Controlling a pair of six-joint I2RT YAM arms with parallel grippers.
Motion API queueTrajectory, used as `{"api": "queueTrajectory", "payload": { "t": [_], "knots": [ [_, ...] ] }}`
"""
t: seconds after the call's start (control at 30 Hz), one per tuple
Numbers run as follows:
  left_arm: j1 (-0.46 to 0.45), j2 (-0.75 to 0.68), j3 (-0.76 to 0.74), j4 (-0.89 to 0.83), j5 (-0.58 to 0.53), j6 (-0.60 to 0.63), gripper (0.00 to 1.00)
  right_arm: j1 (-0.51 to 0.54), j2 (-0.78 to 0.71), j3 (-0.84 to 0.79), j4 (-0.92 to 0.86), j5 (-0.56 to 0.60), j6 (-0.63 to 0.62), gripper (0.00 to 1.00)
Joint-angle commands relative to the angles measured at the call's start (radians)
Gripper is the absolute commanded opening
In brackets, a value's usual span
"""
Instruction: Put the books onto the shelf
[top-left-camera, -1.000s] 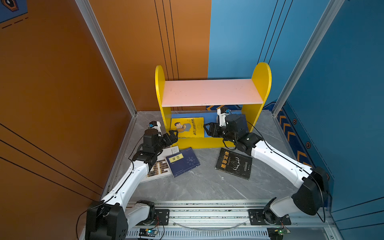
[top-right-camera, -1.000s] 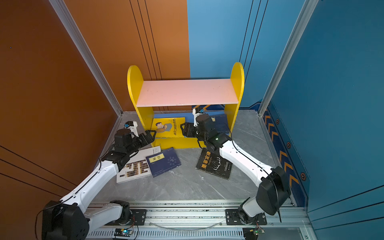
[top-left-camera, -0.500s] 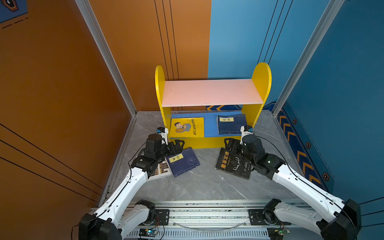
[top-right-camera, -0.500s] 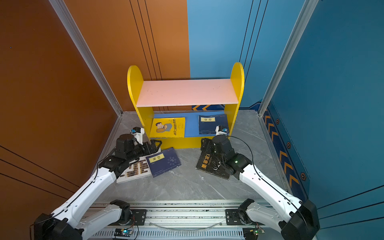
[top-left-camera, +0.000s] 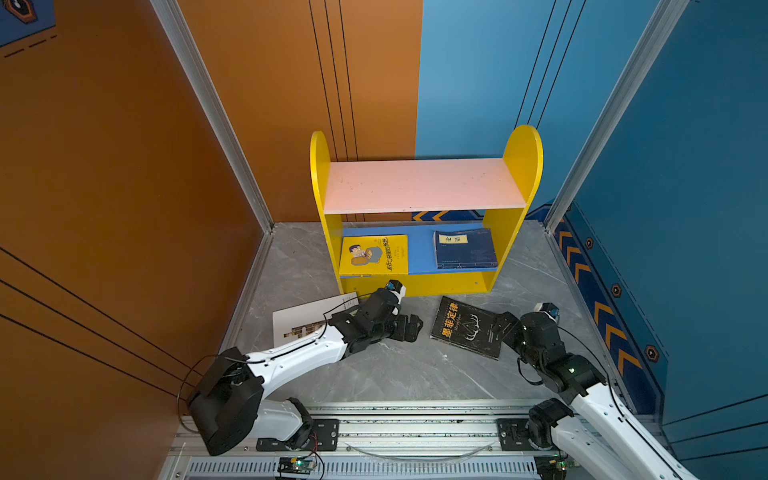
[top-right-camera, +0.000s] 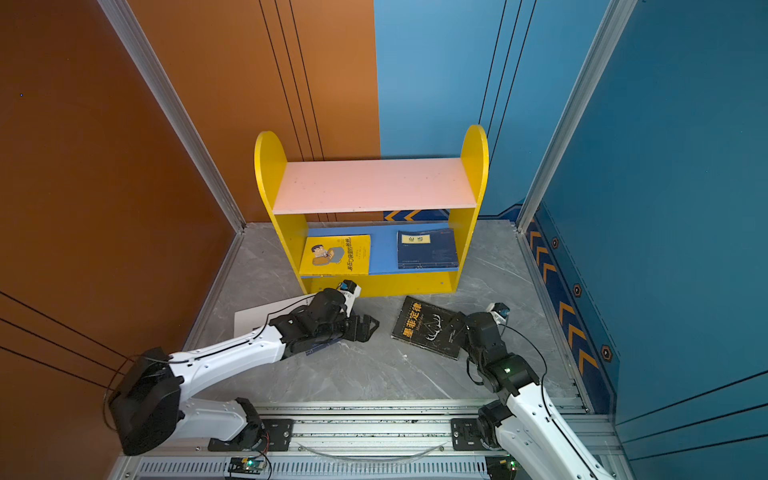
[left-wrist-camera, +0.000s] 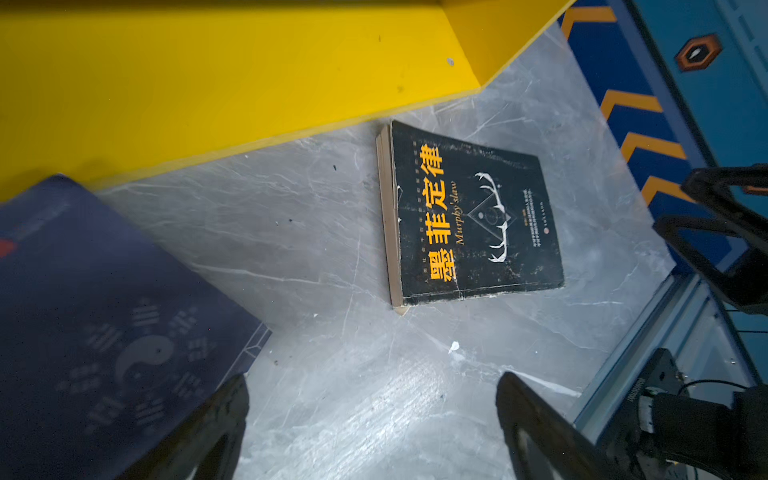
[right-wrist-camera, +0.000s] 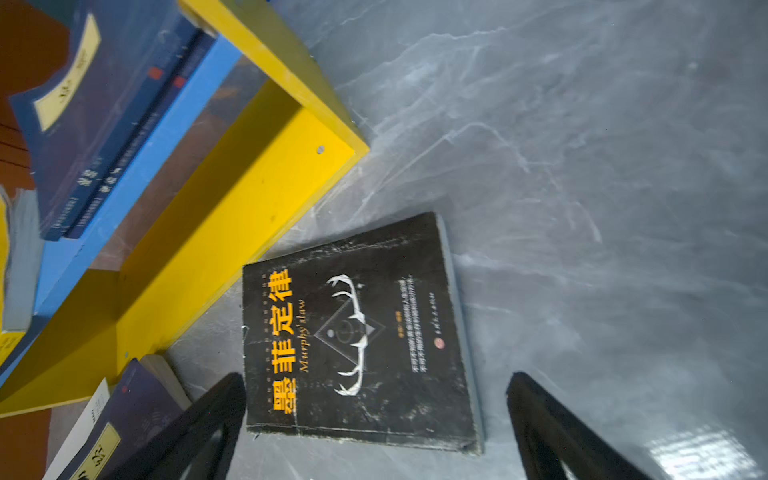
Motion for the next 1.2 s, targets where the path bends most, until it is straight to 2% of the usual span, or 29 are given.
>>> {"api": "queueTrajectory", "payload": {
  "t": [0.0,0.2,0.37,0.5,0.53,0.77,0.97,1.17],
  "knots": [
    [-0.035,0.092,0.067,0.033,-0.063,0.005,0.92,-0.032,-0.087,-0.072,-0.096,-0.053,0.054,1.00],
    [-0.080,0.259,0.152,0.053,-0.006,-0.001,0.89,-0.093,-0.214,-0.197,-0.109,-0.129,0.093,0.99],
    [-0.095,0.353,0.212,0.058,0.003,-0.009,0.87,-0.124,-0.204,-0.249,-0.071,-0.158,0.094,0.99],
    [-0.102,0.415,0.274,0.052,0.013,-0.020,0.88,-0.137,-0.128,-0.287,0.047,-0.201,0.102,0.97],
    [-0.104,0.426,0.282,0.053,0.013,-0.021,0.83,-0.137,-0.106,-0.291,0.073,-0.207,0.102,0.96],
    [-0.110,0.510,0.342,0.072,0.055,-0.031,0.79,-0.145,0.086,-0.278,0.270,-0.248,0.079,0.95],
    [-0.111,0.540,0.371,0.078,0.081,-0.031,0.69,-0.147,0.237,-0.224,0.325,-0.275,0.057,0.94],
    [-0.111,0.522,0.359,0.086,0.077,-0.035,0.58,-0.148,0.325,-0.171,0.334,-0.280,0.034,0.93]
  ]
}}
